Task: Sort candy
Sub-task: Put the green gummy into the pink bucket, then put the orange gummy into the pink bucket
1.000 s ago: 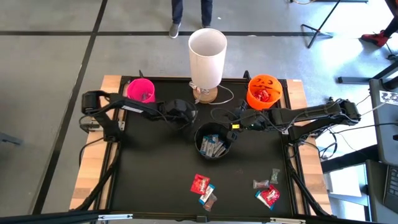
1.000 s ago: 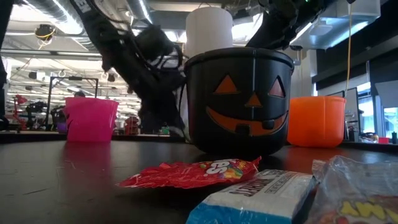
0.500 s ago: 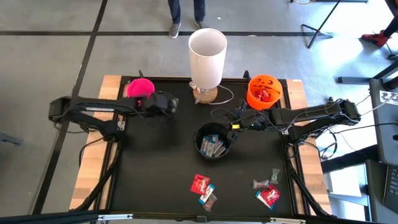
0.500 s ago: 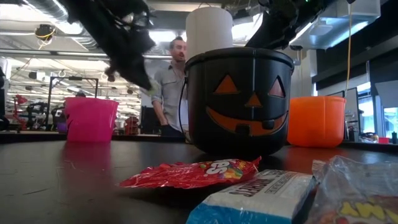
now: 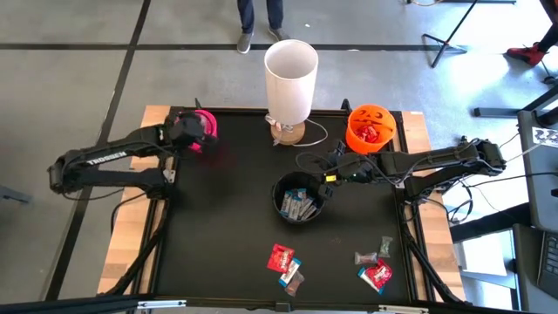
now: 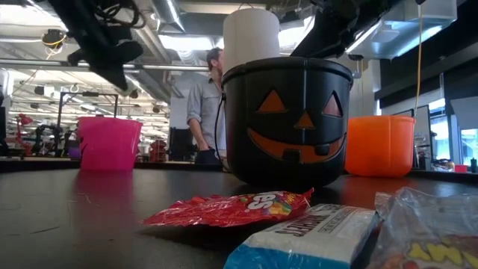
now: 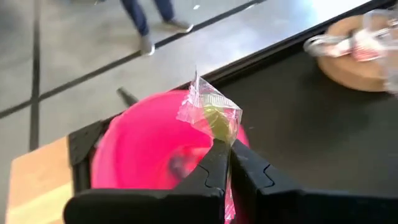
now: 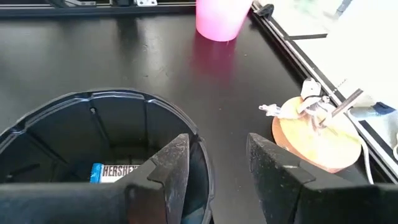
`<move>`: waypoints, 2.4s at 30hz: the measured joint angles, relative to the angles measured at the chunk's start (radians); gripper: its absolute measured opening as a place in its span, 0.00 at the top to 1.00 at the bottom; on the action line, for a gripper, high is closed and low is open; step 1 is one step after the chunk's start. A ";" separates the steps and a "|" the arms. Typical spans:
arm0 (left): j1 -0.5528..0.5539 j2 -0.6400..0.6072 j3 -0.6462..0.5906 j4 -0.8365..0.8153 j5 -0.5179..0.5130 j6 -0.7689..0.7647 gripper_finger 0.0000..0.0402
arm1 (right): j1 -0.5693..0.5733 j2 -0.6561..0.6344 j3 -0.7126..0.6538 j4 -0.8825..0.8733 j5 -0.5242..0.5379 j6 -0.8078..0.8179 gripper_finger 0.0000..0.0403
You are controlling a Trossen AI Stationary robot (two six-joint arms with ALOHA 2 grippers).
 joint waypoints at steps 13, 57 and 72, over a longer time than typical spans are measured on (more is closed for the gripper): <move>0.263 -0.004 0.000 -0.042 0.055 0.097 0.96 | 0.000 0.000 0.000 0.003 -0.008 -0.018 0.60; -0.481 0.069 0.000 0.825 0.467 0.213 0.65 | 0.340 -0.257 0.001 -0.162 0.034 0.003 0.60; -0.582 0.264 0.000 0.964 0.372 0.218 0.65 | 0.571 -0.217 0.001 -0.606 0.004 0.489 0.60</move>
